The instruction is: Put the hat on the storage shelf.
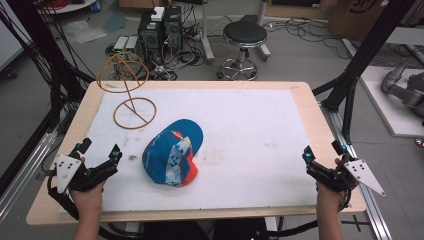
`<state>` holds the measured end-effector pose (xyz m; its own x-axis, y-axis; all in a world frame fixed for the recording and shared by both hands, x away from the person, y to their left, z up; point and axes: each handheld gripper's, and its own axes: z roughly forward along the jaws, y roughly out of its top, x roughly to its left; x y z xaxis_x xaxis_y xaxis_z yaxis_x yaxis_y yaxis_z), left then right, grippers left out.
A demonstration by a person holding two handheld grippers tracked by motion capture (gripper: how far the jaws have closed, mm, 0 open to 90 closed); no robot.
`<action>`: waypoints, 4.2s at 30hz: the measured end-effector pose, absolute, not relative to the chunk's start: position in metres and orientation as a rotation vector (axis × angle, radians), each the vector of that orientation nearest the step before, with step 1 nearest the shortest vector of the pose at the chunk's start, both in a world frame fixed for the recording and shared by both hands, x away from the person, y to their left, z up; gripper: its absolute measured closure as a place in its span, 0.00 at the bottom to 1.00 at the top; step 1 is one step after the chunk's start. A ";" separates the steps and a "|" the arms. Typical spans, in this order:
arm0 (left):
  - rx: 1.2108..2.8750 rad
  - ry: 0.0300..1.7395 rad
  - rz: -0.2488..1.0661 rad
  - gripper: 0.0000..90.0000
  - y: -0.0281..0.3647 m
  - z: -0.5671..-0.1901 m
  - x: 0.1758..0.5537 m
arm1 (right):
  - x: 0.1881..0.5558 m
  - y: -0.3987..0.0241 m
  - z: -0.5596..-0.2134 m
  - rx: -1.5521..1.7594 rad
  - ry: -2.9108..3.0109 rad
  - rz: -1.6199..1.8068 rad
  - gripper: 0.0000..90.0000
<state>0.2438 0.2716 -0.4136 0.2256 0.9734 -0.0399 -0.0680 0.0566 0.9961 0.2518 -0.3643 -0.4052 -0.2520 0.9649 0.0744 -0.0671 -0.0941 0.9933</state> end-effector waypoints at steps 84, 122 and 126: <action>1.693 0.945 0.673 0.17 0.179 -0.429 0.287 | 0.248 -0.368 -0.407 1.108 1.279 1.474 0.05; 1.749 1.001 0.736 0.98 0.169 -0.428 0.285 | 0.249 -0.368 -0.407 1.115 1.278 1.476 0.05; 1.748 0.982 0.740 0.98 0.168 -0.427 0.284 | 0.248 -0.369 -0.407 1.121 1.273 1.477 0.05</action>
<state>0.2842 0.1684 -0.4267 0.4915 0.8696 0.0475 0.2852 -0.2123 0.9347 0.2483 -0.3692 -0.4070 -0.2230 0.9705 0.0916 -0.0525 -0.1058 0.9930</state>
